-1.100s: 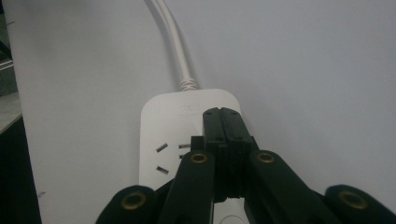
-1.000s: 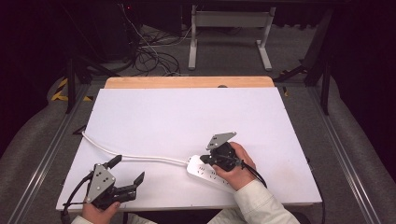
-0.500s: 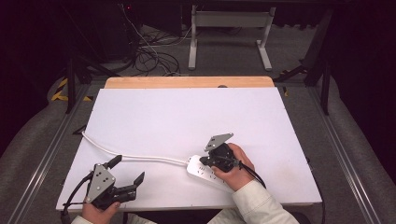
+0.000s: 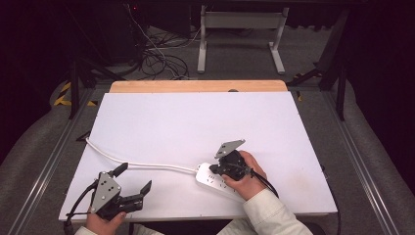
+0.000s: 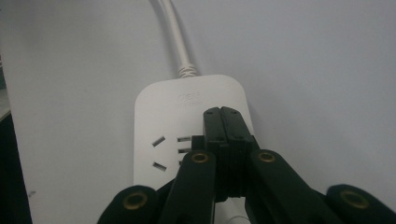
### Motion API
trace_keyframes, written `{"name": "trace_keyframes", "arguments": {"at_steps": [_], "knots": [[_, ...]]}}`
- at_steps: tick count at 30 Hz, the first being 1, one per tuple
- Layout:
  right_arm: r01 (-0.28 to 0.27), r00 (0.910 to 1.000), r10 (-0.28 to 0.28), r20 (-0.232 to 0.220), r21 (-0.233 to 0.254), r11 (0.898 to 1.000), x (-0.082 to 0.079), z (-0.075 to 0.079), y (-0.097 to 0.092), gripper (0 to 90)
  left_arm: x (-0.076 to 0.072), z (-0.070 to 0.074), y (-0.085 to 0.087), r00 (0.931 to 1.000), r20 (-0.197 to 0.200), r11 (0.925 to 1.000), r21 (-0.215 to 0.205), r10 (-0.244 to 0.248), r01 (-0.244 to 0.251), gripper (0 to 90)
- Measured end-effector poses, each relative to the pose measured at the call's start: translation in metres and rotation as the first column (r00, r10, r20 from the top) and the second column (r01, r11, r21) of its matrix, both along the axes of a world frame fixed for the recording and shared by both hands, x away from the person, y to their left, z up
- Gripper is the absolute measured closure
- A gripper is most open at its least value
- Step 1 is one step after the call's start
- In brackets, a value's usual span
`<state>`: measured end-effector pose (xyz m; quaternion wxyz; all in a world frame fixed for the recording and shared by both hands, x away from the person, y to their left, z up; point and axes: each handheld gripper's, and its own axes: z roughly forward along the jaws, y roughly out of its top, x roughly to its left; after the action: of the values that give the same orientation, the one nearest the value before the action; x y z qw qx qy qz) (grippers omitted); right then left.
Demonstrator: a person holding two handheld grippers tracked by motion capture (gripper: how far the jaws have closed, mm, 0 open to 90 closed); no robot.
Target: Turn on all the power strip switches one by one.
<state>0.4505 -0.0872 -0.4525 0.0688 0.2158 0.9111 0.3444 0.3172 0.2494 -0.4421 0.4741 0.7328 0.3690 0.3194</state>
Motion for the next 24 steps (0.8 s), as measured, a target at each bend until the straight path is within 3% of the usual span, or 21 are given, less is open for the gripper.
{"name": "trace_keyframes", "arguments": {"at_steps": [7, 21, 23, 24], "knots": [[0.017, 0.9998, -0.017, -0.014, 0.008, 1.000, 0.000, -0.001, 0.000, 90.0, 0.001, 0.000, 0.000, 1.0000, -0.003, 1.0000, 0.003, -0.001, 0.001, 11.6], [0.029, 0.9996, -0.029, 0.000, -0.012, 1.000, -0.001, -0.001, 0.002, 90.0, 0.000, 0.000, -0.001, 1.0000, -0.003, 1.0000, 0.005, 0.006, -0.006, 11.6], [-0.001, 0.9995, -0.001, 0.033, 0.035, 0.999, -0.004, 0.003, 0.000, 90.0, 0.000, 0.000, -0.001, 1.0000, -0.002, 1.0000, 0.000, 0.006, -0.006, 11.7], [-0.012, 0.9991, 0.009, 0.041, 0.086, 0.996, -0.006, 0.009, -0.002, 90.0, 0.000, 0.000, -0.001, 1.0000, -0.002, 1.0000, 0.003, 0.005, -0.005, 11.6]]}}
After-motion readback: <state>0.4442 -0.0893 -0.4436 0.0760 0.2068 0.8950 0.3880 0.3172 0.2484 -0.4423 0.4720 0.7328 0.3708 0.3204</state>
